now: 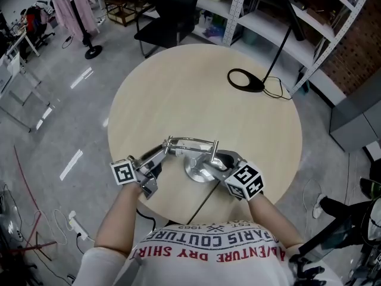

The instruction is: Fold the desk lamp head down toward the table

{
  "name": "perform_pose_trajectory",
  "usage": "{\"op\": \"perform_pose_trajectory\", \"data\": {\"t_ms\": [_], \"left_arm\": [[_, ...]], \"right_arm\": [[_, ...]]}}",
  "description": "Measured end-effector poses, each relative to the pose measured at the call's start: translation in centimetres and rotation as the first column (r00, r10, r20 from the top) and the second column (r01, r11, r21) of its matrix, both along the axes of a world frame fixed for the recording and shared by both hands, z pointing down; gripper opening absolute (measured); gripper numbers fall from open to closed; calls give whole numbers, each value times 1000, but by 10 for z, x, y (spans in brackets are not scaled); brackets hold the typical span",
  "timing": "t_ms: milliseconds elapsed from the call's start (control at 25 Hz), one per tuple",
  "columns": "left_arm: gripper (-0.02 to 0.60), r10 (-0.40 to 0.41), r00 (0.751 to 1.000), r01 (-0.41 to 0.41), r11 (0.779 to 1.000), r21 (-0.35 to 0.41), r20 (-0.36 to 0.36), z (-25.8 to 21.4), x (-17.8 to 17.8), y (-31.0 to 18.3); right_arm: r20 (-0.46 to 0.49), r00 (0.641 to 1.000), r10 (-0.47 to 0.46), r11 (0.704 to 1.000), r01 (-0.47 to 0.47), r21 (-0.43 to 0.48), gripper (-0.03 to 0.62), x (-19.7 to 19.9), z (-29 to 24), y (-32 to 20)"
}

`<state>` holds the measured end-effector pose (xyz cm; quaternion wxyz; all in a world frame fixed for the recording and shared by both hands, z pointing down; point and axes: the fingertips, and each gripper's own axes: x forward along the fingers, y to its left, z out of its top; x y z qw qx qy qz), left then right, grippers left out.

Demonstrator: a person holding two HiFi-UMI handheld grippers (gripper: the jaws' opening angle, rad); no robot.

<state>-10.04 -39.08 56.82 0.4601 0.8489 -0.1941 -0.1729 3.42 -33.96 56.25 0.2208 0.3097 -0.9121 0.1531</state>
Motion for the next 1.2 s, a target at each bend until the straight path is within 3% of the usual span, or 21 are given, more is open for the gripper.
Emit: {"op": "perform_pose_trajectory", "data": {"t_ms": [160, 320, 480, 560, 600, 640, 720, 760, 920, 1040, 1200], "left_arm": [[209, -66, 992, 66, 998, 1, 109, 10, -14, 7], [209, -119, 982, 119, 993, 12, 145, 5, -31, 22], [207, -90, 968, 76, 995, 67, 233, -10, -24, 56], [206, -59, 932, 35, 997, 74, 357, -14, -16, 77], [206, -48, 897, 20, 997, 70, 438, -13, -13, 87], [204, -46, 855, 10, 997, 73, 516, -13, -11, 98], [2, -68, 789, -5, 993, 117, 610, -20, -6, 121], [2, -77, 779, -17, 989, 145, 622, -27, -2, 133], [2, -83, 784, -86, 967, 239, 616, -65, 24, 167], [2, -93, 762, -156, 934, 320, 641, -94, 46, 185], [2, -53, 765, -247, 896, 368, 642, -120, 69, 210]], "right_arm": [[-20, 1000, 15, 1000, -15, 2, 176, 4, 2, 0], [-45, 998, 40, 999, -39, 30, 157, 13, -2, 6], [-24, 999, 33, 999, -32, 39, 106, 15, -16, 27], [-13, 999, 35, 999, -34, 38, 57, 14, -26, 40], [1, 999, 38, 999, -38, 26, 2, 13, -30, 47], [22, 999, 35, 999, -36, 8, -3, 11, -34, 55], [66, 998, 8, 1000, -6, -21, -3, 6, -41, 76], [77, 997, -12, 1000, 14, -22, -3, 3, -44, 87], [69, 994, -80, 997, 78, 30, -3, -10, -61, 124], [64, 993, -102, 992, 98, 74, -3, -11, -79, 144], [64, 995, -78, 992, 71, 101, -3, 4, -95, 164]]}}
